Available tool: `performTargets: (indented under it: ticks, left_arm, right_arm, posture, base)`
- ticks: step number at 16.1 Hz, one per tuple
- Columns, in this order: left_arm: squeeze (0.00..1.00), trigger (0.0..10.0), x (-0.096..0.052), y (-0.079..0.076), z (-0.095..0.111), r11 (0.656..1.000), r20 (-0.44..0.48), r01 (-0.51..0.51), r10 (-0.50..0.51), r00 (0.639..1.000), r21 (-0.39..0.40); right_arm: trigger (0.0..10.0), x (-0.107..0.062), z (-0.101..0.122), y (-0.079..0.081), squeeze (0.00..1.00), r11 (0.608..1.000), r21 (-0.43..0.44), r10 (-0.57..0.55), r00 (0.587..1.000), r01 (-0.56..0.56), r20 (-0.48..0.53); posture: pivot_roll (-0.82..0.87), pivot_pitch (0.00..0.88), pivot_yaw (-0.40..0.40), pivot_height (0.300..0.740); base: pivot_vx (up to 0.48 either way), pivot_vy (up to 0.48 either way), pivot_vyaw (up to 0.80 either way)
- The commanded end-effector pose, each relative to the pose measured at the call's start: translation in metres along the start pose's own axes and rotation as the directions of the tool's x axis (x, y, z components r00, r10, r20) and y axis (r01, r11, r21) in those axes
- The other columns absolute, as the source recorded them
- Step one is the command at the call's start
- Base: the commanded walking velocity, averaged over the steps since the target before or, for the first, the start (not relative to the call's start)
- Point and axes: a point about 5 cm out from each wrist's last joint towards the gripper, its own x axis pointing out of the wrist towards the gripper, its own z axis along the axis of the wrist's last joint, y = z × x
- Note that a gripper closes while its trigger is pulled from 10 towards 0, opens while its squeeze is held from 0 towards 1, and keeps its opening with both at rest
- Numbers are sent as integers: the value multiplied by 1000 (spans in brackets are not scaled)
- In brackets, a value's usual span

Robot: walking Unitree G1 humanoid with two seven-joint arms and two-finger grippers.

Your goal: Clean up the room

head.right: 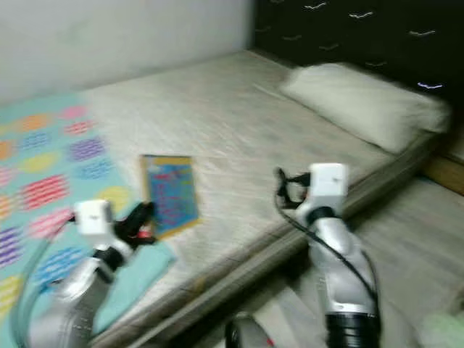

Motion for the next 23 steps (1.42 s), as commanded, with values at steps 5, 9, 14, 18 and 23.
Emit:
performTargets:
  ticks: [5,9,14,18,23]
  left_arm:
    - [0,10000,2,6,6,997,50,-73,73,996,7]
    - [0,10000,5,13,6,993,58,-117,117,991,4]
    - [0,10000,7,12,3,995,55,-103,104,993,-18]
    - [0,10000,6,13,2,995,51,-98,99,994,-20]
    - [0,10000,6,12,1,995,52,-99,99,994,-15]
  right_arm:
    - [10000,2,0,-1,0,1000,6,-4,1000,4,-1]
    - [10000,-2,-2,3,0,998,-68,-8,1000,8,8]
    - [10000,0,1,7,0,999,-37,18,1000,-17,20]
    - [10000,1,3,5,0,999,-45,23,999,-21,26]
    - [10000,1,2,4,0,999,-48,25,999,-24,23]
  posture:
    - [-172,0,45,655]
    - [-175,0,46,655]
    - [-175,0,42,655]
    - [-174,0,37,655]
    - [-176,0,34,655]
  base:
    - [0,0,-649]
    - [0,0,-238]
    - [0,0,-309]
    - [0,0,-697]
    - [0,0,-634]
